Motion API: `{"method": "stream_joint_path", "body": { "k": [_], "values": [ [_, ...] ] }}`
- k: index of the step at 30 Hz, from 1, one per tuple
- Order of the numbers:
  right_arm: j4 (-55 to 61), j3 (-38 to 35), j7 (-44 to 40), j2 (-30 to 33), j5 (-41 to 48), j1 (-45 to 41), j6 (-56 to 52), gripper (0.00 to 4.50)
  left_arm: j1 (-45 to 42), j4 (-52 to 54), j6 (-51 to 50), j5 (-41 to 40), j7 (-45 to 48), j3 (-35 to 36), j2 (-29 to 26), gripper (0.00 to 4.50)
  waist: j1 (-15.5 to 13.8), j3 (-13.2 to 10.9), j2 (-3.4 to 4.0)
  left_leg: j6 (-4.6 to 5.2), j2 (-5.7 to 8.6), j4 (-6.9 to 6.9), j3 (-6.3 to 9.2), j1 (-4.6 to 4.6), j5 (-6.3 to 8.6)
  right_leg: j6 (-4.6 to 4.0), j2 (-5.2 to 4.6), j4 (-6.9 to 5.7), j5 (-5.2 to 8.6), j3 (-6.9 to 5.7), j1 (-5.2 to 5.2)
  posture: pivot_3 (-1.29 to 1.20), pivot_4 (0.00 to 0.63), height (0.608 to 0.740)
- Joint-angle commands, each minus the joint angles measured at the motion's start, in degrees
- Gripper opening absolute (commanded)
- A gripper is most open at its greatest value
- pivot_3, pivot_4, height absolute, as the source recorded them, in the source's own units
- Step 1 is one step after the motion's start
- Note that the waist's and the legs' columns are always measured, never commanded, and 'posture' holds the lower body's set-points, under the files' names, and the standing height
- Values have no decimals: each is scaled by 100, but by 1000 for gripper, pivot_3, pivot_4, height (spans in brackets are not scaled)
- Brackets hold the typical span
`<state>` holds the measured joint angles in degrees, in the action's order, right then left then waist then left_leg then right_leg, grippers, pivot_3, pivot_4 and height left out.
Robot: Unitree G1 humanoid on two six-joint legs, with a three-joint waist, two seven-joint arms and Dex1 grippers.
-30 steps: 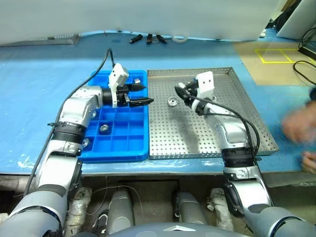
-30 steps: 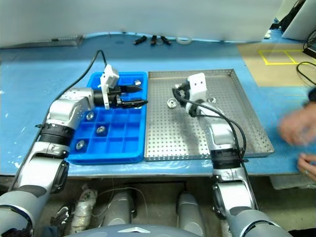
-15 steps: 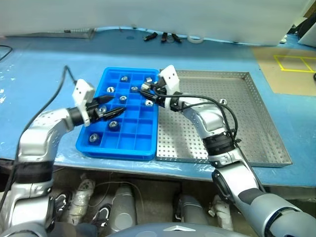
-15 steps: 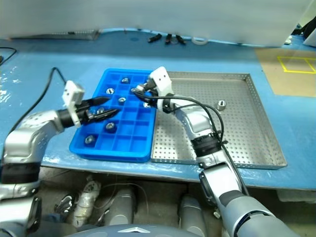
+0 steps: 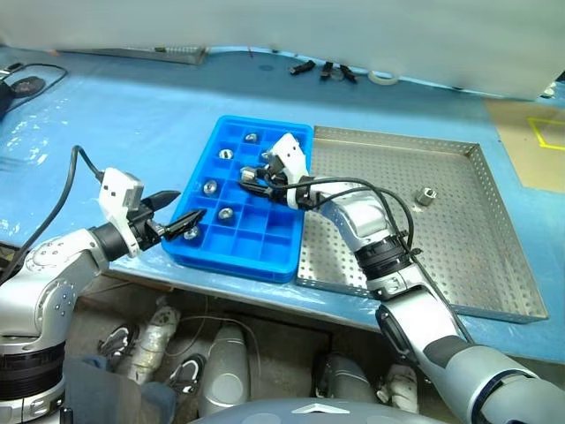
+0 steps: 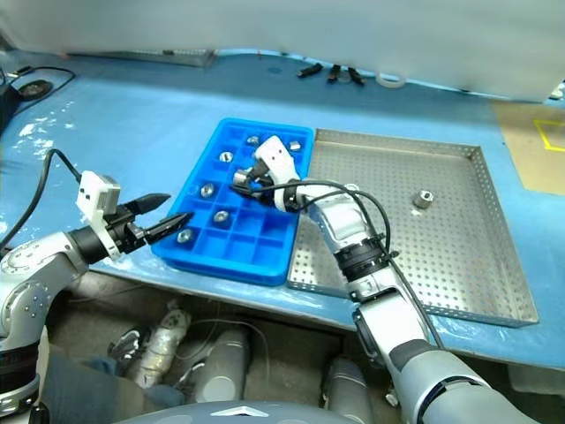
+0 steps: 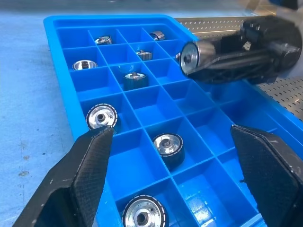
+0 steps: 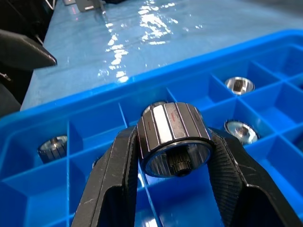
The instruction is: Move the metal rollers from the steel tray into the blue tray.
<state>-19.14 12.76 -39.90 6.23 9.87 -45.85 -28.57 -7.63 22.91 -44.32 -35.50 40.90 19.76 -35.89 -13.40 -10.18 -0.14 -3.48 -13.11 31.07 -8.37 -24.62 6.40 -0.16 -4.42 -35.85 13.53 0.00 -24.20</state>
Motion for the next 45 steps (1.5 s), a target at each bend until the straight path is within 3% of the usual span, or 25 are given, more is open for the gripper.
{"method": "stream_joint_path", "body": {
  "k": [1,5,12,23,38,45],
  "values": [
    [155,-28,33,0,-40,23,142,1726,-112,116,6,-145,2,21,-148,4206,1,0,0,-1,0,0,0,-1,0,1,1,0,-1,0,-1,408,150,740],
    [156,-57,66,-8,-64,101,136,1726,-280,-55,38,-137,50,-106,-203,4206,7,0,-1,-1,-2,1,0,0,-1,19,6,0,-11,-1,-2,384,150,740],
    [195,-140,282,-31,-100,144,172,3950,-598,-297,101,-127,149,-366,-246,4206,23,1,-1,-1,-2,6,0,-1,-1,21,9,-2,-13,-3,-4,338,150,740],
    [465,-666,884,191,-90,150,289,3950,-1738,-1423,595,206,652,-1155,-113,4206,175,2,-3,-12,3,24,-1,3,-8,22,7,-37,-13,4,-3,147,150,740],
    [1352,-1827,2351,866,-208,950,148,3950,-4401,-4665,2239,1194,2223,-2557,1372,4206,771,3,-5,-32,21,27,-9,34,-35,22,6,-81,-15,27,-1,-202,150,740],
    [423,-2370,3147,960,-307,866,629,3950,-4977,-5543,2725,1477,2670,-2611,1820,4206,1073,3,-6,-7,24,27,-15,53,-22,20,10,-80,-15,31,7,-267,150,740]
  ]
}}
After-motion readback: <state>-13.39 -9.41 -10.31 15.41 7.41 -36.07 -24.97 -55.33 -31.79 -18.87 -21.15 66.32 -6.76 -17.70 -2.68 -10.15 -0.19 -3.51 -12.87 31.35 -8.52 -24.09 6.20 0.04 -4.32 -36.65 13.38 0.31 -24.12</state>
